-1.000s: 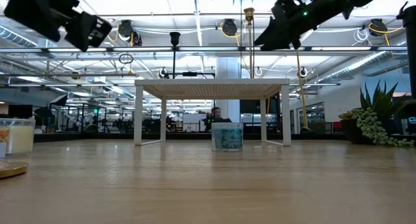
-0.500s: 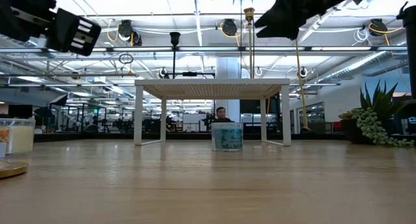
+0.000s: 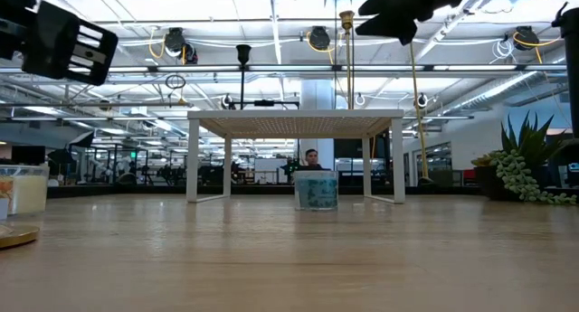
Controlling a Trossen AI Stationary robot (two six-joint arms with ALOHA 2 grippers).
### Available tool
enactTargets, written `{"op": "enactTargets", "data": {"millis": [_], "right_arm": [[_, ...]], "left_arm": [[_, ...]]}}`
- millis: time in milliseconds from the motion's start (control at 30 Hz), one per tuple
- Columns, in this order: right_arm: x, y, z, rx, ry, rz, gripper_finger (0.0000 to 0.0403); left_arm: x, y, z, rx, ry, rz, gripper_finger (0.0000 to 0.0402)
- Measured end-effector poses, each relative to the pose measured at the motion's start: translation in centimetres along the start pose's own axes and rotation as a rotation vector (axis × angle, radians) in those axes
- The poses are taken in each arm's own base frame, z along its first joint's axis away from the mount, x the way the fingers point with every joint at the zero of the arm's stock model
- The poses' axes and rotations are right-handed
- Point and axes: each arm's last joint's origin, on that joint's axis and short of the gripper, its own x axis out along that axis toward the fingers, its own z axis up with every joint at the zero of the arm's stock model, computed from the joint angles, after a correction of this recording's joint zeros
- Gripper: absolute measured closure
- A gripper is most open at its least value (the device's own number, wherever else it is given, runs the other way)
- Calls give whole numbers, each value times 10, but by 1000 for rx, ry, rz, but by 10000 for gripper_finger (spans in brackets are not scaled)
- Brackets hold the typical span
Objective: Pick & Place candle stick holders
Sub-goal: Put the gold candle holder on the shelf
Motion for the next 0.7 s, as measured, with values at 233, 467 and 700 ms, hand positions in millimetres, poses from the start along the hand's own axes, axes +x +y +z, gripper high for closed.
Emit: {"op": "enactTargets", "data": {"millis": [233,467,700], "right_arm": [[0,2,0,-2,0,7,167],[1,1,-6,-3,14,5,167],[7,0,-21,23,-17,12,167]], "left_arm": [[23,-14,-6,20,-49,-28,211],[36,-14,-11,23,-79,79,216],[38,-13,-13,22,-65,101,319]]}}
